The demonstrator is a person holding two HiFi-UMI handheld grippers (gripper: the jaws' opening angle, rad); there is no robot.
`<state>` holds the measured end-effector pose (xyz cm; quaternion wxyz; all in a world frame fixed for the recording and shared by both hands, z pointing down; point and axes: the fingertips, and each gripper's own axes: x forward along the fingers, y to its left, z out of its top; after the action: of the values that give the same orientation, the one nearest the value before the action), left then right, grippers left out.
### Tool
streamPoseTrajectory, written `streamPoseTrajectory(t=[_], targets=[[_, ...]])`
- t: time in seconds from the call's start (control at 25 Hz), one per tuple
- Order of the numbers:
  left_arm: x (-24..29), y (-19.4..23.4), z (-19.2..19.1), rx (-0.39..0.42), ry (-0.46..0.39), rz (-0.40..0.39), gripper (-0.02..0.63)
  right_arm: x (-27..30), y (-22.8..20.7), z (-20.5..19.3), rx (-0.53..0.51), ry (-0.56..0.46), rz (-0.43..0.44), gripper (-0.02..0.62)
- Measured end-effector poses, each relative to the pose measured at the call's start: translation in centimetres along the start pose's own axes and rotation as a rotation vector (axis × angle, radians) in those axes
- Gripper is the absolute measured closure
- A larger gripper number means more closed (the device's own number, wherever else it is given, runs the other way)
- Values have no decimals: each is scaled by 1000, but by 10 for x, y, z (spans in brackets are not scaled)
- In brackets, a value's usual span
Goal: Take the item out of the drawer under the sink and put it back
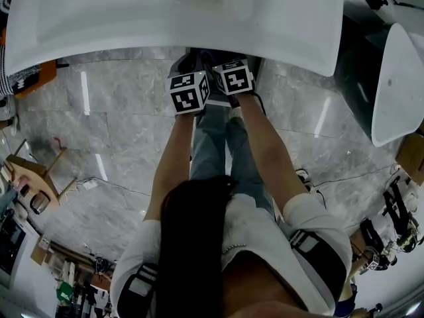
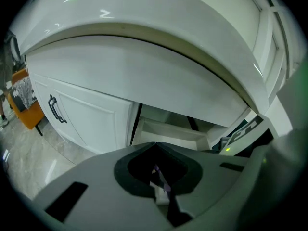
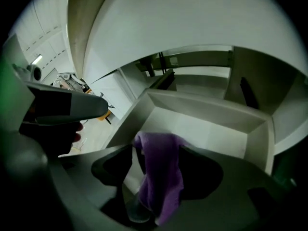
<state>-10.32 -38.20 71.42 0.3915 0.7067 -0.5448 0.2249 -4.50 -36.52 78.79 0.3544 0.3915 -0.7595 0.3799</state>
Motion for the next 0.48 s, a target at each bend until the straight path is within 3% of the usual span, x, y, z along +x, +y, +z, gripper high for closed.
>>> streamPoseTrajectory(t=[0.24,0.48], targets=[[4,6,-4,-20,9,-2,601,17,-3,-6,-22,54,-31,302],[8,15,-9,-34,25,-2,601,26,-12,-5,-28,35,-112,302]])
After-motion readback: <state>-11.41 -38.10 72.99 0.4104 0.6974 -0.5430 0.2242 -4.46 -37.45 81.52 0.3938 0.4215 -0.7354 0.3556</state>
